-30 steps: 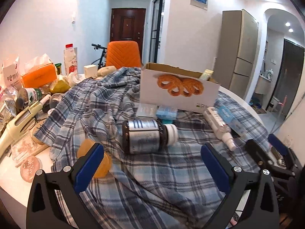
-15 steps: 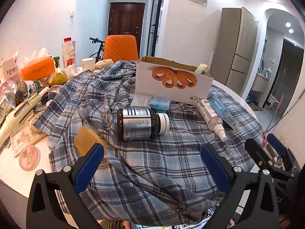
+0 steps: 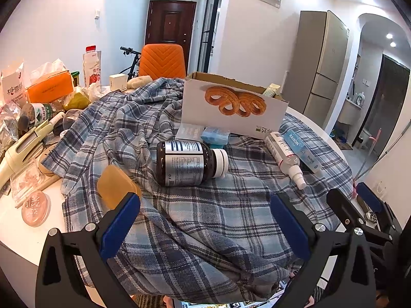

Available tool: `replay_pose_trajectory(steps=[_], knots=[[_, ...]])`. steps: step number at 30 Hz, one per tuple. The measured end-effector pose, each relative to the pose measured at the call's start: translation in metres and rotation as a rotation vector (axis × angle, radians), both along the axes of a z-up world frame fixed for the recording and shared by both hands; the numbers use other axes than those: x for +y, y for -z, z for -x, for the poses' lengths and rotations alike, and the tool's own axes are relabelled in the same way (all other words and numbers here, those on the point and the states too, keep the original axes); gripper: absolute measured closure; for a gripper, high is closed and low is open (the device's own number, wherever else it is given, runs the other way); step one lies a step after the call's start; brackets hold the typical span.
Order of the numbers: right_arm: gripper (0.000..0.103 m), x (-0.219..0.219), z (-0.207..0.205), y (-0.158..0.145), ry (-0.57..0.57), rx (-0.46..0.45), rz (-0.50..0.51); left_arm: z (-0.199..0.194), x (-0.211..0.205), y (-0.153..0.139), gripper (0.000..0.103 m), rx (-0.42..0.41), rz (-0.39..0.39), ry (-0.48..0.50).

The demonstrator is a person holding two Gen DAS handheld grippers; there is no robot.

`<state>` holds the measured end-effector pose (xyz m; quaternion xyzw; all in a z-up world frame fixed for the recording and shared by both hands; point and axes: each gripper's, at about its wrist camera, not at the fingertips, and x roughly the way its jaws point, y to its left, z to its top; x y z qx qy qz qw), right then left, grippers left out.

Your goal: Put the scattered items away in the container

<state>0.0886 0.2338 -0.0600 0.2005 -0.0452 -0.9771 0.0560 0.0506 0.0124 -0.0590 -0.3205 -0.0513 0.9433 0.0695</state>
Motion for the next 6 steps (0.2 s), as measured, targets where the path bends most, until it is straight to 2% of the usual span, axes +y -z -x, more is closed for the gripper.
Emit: replay_pose_trajectory(steps=[6], knots=[[0.001, -0.0006, 0.0005, 0.0010, 0.000, -0.005, -0.001, 0.0000, -0.0001, -0.0007, 0.000, -0.001, -0.001, 0.001]])
